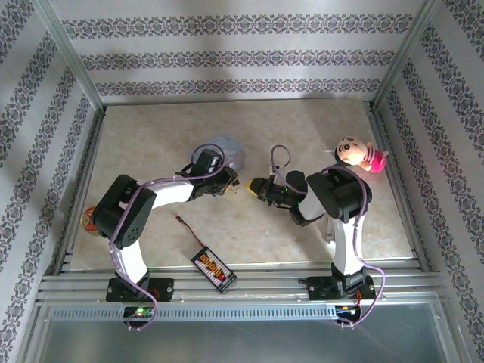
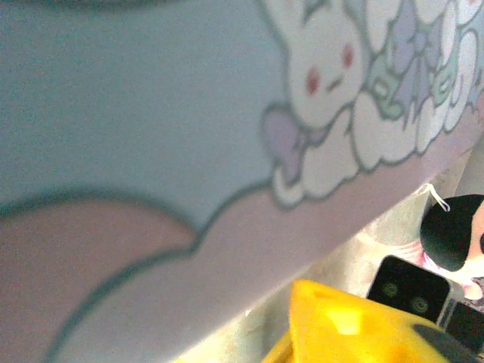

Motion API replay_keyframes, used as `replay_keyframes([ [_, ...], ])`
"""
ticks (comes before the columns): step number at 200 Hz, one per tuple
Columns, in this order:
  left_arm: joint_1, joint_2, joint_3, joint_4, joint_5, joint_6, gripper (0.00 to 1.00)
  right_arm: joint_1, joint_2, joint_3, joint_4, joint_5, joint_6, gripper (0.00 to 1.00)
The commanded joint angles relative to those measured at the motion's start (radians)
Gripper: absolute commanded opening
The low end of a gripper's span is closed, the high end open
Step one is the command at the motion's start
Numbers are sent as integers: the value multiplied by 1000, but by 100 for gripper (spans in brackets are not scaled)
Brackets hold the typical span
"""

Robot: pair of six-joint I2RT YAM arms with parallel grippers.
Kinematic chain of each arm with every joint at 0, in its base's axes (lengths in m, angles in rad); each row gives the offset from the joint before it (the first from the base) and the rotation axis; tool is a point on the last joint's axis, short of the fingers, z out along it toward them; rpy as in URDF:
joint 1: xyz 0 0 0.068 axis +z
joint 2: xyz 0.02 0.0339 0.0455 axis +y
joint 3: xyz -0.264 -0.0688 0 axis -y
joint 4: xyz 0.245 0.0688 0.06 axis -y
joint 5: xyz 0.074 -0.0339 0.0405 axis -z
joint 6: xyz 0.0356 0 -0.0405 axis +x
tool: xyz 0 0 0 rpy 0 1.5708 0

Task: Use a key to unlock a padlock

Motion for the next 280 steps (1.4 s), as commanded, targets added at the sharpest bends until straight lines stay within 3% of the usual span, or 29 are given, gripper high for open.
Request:
replay_keyframes([
  [1, -7, -51, -36, -57, 21, -20, 51, 22, -28, -45, 48, 54, -16, 0],
  [26, -7, -114, -73, -82, 8, -16, 57, 34, -55, -65, 35, 65, -42, 0],
  [52, -6, -210, -92, -130, -46, 22, 72, 42, -96, -45, -26, 66, -90, 16],
  [67, -2, -275, -86, -175, -114, 74, 81, 51, -143, -26, -142, 88, -155, 22],
  [86, 6, -341, -49, -264, -240, 183, 100, 74, -238, 28, -407, 141, -294, 31],
  [99, 13, -362, -14, -317, -330, 263, 99, 107, -323, 99, -696, 227, -443, 36],
  [117, 37, -354, 28, -368, -411, 338, 99, 173, -407, 244, -1121, 459, -657, 47],
  [138, 96, -299, 59, -362, -410, 397, 99, 201, -397, 378, -1357, 588, -786, 53],
  [175, 175, -132, 210, -435, -434, 515, 99, 209, -285, 537, -1529, 620, -895, 66],
  [227, 228, 51, 342, -521, -416, 572, 99, 248, -169, 660, -1611, 633, -1005, 69],
  [280, 246, 102, 361, -518, -427, 575, 99, 268, -64, 764, -1669, 675, -1073, 70],
])
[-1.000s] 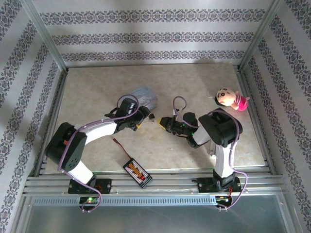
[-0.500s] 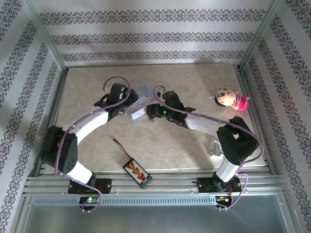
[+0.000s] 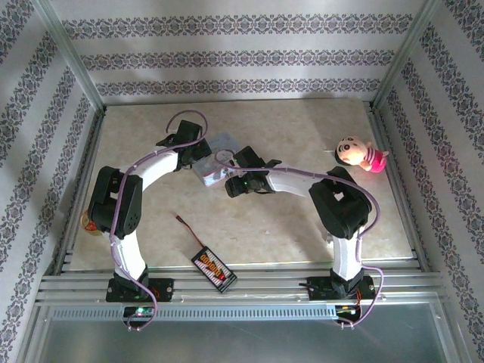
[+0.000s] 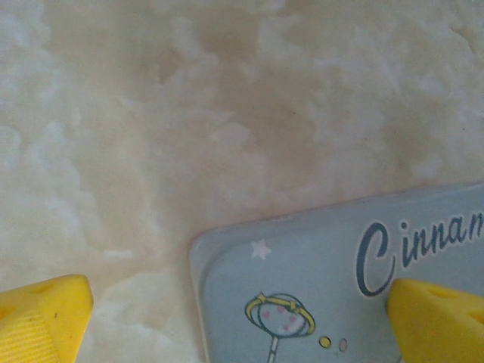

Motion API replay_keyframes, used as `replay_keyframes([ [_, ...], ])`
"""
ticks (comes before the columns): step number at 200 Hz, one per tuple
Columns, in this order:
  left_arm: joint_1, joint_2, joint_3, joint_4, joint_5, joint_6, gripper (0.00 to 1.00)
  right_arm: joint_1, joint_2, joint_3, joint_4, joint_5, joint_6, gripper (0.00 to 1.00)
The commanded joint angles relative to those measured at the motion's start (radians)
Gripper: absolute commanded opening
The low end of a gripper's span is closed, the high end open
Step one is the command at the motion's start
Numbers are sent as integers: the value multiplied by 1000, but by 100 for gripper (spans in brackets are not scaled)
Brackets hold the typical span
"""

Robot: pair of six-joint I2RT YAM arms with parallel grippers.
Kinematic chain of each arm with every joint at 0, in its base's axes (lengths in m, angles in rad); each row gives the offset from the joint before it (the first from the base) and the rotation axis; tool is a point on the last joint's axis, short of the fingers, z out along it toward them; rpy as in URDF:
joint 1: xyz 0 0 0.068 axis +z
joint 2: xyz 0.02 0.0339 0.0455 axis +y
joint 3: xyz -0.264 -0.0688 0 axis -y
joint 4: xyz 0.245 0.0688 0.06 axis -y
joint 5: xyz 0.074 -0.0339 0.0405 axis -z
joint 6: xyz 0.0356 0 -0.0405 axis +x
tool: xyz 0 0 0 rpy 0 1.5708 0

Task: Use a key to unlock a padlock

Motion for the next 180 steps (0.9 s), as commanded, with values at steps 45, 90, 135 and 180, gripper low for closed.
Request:
replay_keyframes([
  [45, 20, 51, 29, -77, -36, 32, 99, 16, 131, 128, -63, 107, -68, 66],
  [90, 20, 50, 25, -70, -27, 26, 99, 25, 172, 145, -45, 149, -70, 63],
  [135, 19, 53, 23, -70, -28, 23, 99, 36, 187, 129, -15, 155, -70, 32],
  [180, 20, 49, 17, -74, -29, 19, 99, 34, 138, 66, 51, 159, -7, 13],
])
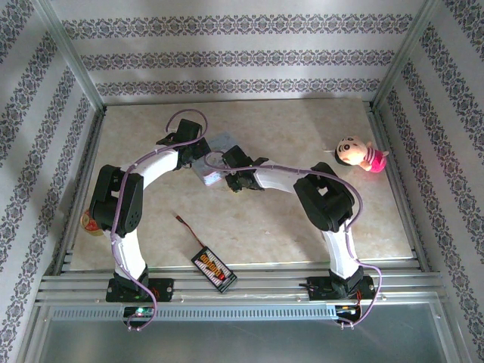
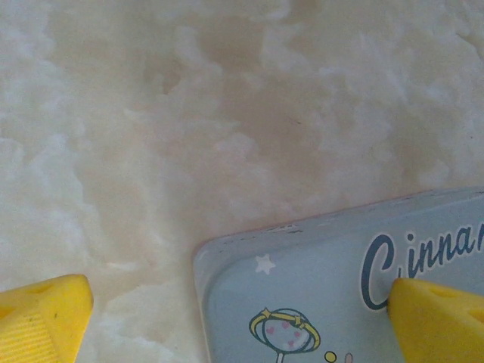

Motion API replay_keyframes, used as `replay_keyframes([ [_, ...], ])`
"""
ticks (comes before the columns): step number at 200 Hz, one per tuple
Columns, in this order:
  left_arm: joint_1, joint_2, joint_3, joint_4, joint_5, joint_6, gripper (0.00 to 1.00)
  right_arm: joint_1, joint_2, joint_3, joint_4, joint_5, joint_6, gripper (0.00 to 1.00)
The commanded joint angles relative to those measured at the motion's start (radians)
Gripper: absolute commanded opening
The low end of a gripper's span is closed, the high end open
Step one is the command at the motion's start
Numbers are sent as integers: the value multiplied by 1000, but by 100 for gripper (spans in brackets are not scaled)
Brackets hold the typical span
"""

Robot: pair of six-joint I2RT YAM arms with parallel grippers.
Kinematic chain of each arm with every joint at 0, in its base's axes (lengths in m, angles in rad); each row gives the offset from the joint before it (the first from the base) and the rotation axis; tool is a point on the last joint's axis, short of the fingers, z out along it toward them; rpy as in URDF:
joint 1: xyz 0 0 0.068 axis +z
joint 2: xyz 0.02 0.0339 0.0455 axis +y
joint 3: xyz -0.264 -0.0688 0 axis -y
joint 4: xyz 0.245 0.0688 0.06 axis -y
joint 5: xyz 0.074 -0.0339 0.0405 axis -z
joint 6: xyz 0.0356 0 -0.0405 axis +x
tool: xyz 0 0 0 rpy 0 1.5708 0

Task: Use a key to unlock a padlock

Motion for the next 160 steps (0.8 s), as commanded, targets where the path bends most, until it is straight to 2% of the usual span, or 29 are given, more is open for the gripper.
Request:
replay_keyframes([
  [1, 16, 31, -2, -68, -21, 11, 99, 2, 8, -53, 58, -15, 52, 13],
  [79, 12, -68, -178, 3, 45, -121, 99, -54, -55, -174, 244, -124, 280, 4],
  [160, -6, -165, -315, 65, 79, -234, 99, -81, -51, -193, 325, -212, 403, 1],
])
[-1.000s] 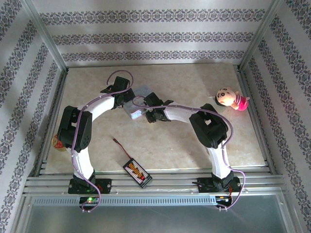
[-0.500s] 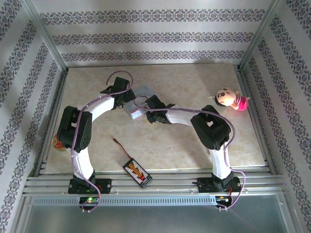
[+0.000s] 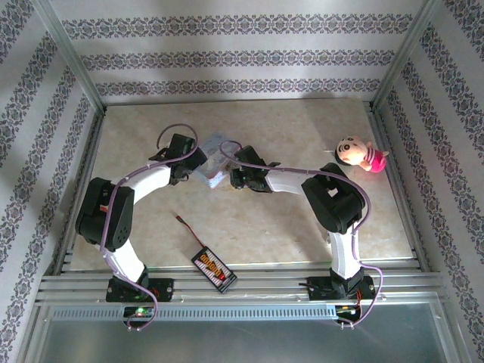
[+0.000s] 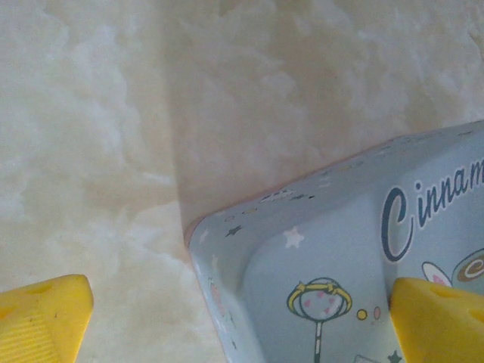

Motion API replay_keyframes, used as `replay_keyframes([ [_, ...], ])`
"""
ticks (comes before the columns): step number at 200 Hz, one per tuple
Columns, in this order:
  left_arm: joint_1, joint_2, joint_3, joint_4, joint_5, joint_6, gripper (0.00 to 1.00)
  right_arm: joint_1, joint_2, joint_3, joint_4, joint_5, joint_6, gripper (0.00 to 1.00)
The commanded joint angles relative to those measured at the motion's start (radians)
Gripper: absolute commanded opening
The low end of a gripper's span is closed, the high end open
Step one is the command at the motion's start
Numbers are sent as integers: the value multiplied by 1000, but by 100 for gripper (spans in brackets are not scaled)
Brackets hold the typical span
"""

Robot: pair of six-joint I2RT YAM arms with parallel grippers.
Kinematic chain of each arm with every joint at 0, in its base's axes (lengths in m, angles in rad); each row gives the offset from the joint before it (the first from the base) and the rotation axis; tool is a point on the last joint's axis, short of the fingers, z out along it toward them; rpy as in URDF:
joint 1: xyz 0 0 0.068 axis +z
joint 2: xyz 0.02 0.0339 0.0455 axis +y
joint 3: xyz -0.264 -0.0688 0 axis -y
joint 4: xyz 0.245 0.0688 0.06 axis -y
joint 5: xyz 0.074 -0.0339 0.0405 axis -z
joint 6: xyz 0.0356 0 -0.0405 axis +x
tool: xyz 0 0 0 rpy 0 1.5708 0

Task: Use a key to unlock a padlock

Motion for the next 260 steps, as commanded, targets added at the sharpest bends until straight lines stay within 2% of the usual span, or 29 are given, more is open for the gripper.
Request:
replay_keyframes([
  [1, -6, -3, -50, -78, 13, -35, 99, -17, 20, -29, 79, -63, 77, 1],
  [151, -17, 22, -59, -53, 26, -40, 99, -49, 58, -66, 337, -210, 311, 1],
  [260, -18, 18, -55, -56, 19, -35, 99, -75, 65, -95, 454, -223, 387, 0],
])
